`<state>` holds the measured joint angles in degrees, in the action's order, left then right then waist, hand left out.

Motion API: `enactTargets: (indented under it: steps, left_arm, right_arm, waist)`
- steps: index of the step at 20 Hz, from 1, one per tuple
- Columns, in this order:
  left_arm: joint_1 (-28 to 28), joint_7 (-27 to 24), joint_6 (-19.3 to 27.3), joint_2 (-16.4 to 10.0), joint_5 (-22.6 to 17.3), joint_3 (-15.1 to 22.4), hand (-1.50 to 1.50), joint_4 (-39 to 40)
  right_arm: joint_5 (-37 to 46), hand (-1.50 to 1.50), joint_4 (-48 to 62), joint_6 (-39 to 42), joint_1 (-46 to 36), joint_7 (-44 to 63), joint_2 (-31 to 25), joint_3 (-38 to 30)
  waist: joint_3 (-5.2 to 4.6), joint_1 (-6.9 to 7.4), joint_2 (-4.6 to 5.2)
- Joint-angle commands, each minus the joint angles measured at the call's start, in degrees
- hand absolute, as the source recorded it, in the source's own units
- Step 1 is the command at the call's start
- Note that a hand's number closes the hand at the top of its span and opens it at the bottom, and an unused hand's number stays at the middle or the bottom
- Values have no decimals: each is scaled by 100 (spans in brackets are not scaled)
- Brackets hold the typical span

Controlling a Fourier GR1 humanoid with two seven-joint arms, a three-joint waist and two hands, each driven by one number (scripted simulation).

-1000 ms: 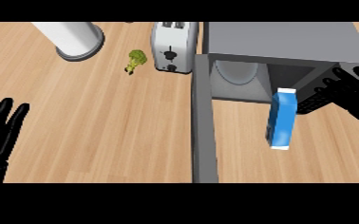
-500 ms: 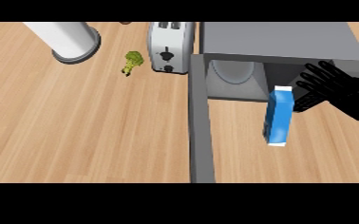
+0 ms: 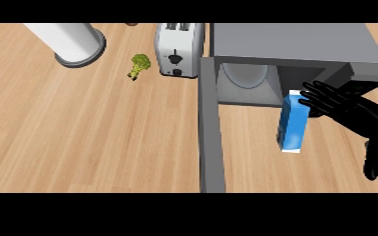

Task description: Pick up the milk, place it into the microwave and close the microwave

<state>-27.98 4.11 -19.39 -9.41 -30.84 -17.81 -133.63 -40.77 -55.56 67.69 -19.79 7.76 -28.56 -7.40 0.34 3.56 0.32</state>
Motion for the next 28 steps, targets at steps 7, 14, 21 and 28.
enactTargets:
  steps: [7,14,21,28]
  left_arm:
    - [-355,-224,-377,88,-705,-229,-150,-301]
    - [-450,-306,-513,-4,-811,-449,-150,-227]
    - [-612,-391,-670,75,-901,-383,-150,-247]
    - [-702,-447,-924,-85,-1046,-493,-150,-107]
  right_arm:
    - [1577,-150,-337,900,278,-893,652,-238]
    - [2146,-150,-367,902,416,-1327,903,-260]
    - [2517,-150,-133,690,510,-1632,1253,-31]
    - [2676,150,235,748,478,-1817,1419,146]
  waist:
    - [27,48,3]
    - [39,48,40]
    - [48,116,68]
    - [37,90,67]
